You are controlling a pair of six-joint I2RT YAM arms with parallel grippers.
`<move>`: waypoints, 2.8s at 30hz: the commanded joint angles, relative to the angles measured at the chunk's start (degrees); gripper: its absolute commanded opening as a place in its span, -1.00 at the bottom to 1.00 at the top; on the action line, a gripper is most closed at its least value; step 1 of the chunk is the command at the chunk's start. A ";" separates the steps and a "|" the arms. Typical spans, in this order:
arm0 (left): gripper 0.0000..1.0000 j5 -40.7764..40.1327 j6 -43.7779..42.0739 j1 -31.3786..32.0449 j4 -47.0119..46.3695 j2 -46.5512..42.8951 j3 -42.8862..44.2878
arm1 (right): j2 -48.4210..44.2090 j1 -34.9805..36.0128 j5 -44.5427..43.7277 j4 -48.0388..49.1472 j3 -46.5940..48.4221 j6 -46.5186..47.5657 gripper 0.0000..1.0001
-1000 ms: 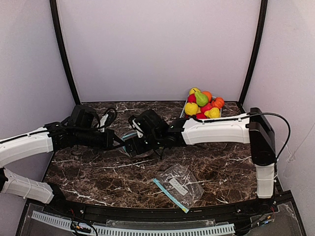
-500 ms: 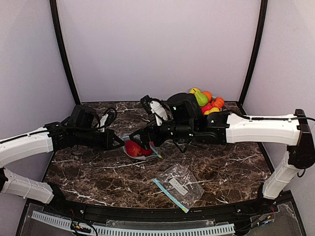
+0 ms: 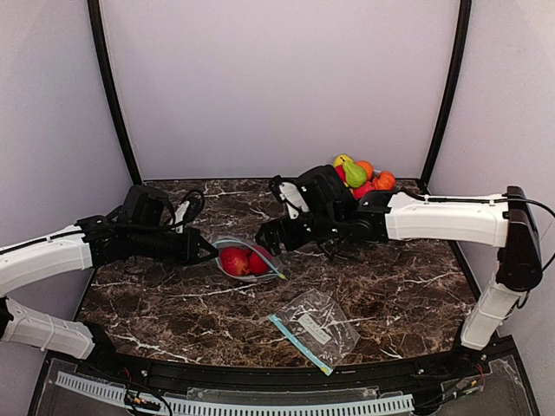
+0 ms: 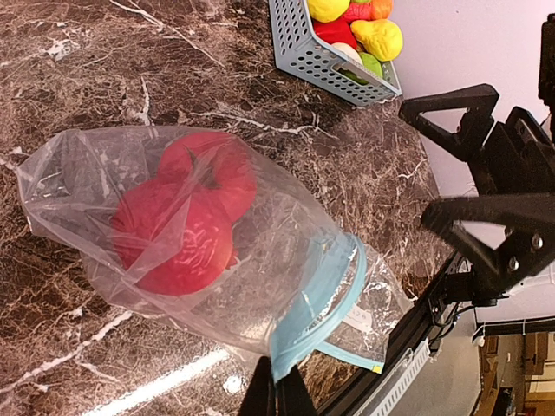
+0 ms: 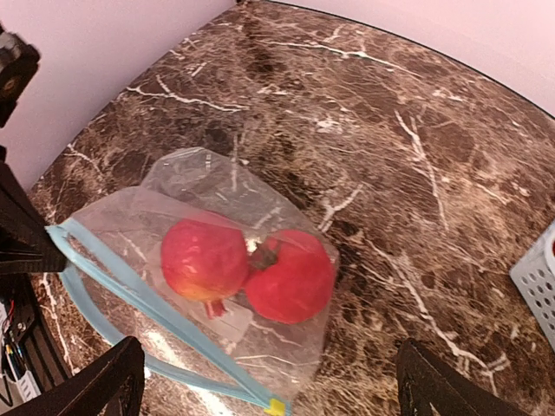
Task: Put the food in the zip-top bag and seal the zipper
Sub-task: Pick up the fake fruit from the bin.
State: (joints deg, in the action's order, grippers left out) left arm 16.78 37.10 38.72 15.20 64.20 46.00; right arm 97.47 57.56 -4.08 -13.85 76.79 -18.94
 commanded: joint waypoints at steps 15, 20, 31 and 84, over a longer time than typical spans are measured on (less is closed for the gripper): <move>-0.99 1.27 -0.77 -0.29 0.34 -0.23 -0.05 | -5.20 -27.03 -6.09 -21.45 7.02 5.07 0.86; -0.99 0.81 -0.97 -0.31 0.97 0.21 0.22 | 0.33 -33.60 -4.48 -21.07 12.35 7.96 0.82; -0.99 1.34 -0.54 -0.34 0.75 2.62 1.18 | 13.60 -38.46 -1.30 -20.95 25.37 12.06 0.81; -0.99 1.29 0.54 -0.49 -0.82 2.59 1.68 | 2.59 -39.11 16.39 -18.60 24.64 12.84 0.12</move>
State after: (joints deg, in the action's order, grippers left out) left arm 18.37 37.78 38.72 14.85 68.27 47.92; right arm 108.90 17.23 4.95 -34.96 107.31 -4.14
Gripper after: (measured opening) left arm 0.009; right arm 0.649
